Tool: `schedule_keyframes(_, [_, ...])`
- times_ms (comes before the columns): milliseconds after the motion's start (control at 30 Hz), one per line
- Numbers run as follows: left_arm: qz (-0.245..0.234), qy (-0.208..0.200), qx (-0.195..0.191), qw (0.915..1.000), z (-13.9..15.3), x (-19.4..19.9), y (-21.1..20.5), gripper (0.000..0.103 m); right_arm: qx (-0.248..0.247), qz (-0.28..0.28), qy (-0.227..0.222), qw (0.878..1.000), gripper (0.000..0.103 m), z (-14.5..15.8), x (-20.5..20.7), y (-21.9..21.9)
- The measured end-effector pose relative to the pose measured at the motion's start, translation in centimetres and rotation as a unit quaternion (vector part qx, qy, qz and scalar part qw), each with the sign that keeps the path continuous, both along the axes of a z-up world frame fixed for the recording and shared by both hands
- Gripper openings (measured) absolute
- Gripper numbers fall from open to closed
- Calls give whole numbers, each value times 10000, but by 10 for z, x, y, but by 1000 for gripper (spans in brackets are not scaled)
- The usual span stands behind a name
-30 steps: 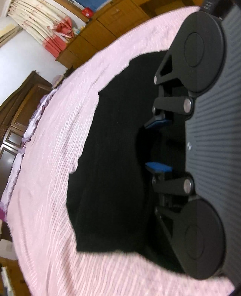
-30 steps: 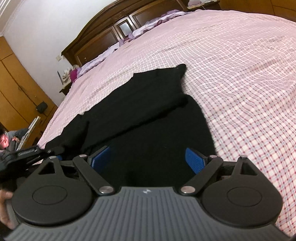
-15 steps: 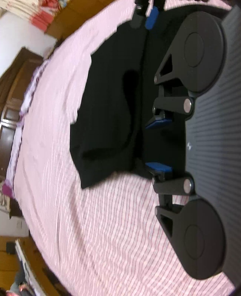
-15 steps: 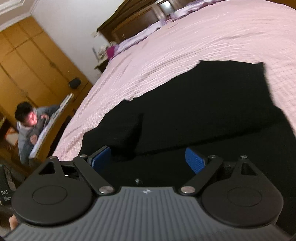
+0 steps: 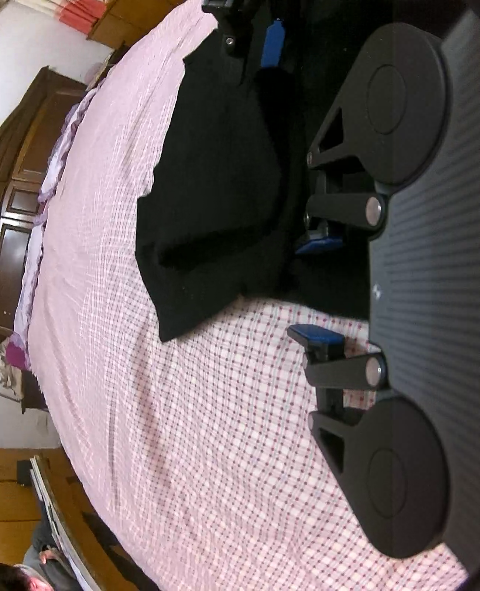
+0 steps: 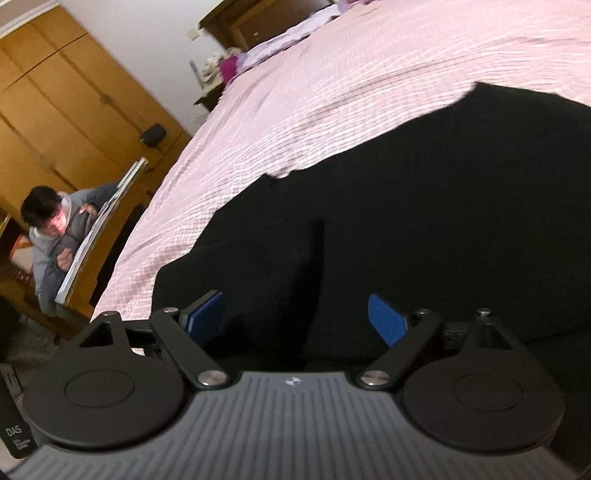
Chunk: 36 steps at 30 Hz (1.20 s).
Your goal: Fold small clothes
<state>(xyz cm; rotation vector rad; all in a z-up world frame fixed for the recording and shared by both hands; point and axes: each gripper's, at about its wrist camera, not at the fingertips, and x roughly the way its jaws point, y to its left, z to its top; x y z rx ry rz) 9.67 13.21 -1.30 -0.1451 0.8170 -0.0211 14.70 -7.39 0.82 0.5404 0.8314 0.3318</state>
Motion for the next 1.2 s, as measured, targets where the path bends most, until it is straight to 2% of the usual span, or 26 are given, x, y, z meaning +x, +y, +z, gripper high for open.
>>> schedule_keyframes(133, [77, -94, -91, 9999, -2, 6, 3, 42, -133, 246, -73, 9996, 88, -2, 15, 17])
schedule_keyframes(233, [80, -150, -58, 9998, -5, 10, 2, 42, -221, 205, -34, 9995, 80, -9, 19, 29])
schedule_keyframes(267, [71, -176, -27, 9998, -6, 11, 2, 42, -230, 184, -36, 9996, 71, -11, 20, 32])
schedule_keyframes(300, [65, -194, 9, 9998, -7, 11, 1, 42, -230, 121, -60, 9996, 52, -12, 20, 33])
schedule_keyframes(333, [67, -211, 34, 9998, -7, 11, 0, 43, -190, 48, -97, 9998, 41, -12, 20, 33])
schedule_keyframes(367, [71, -227, 56, 9997, -8, 10, -1, 44, -109, -25, -116, 9999, 21, -11, 20, 32])
schedule_keyframes(400, [75, -232, 70, 9997, -9, 10, -1, 44, -6, -79, -193, 9998, 9, -10, 20, 31])
schedule_keyframes(600, [57, -188, 111, 9997, -10, 15, 1, 45, 199, -79, -1268, 9917, 6, 38, -5, 26])
schedule_keyframes(733, [81, -189, 151, 9997, -11, 15, 0, 44, 90, -432, -1591, 9863, 6, 55, -19, 10])
schedule_keyframes(833, [76, -202, 184, 9996, -12, 14, -1, 44, -193, -690, -1407, 9875, 6, 46, -16, -3])
schedule_keyframes(1067, [164, -176, 132, 9996, -11, 16, -2, 48, -890, -1185, -558, 9874, 6, -14, -9, -15])
schedule_keyframes(1133, [181, -181, 183, 9995, -10, 17, -5, 48, -1183, -1066, -581, 9855, 7, -27, -11, -10])
schedule_keyframes(1200, [171, -180, 263, 9993, -9, 17, -8, 48, -1260, -1039, -681, 9842, 8, -28, -14, -7])
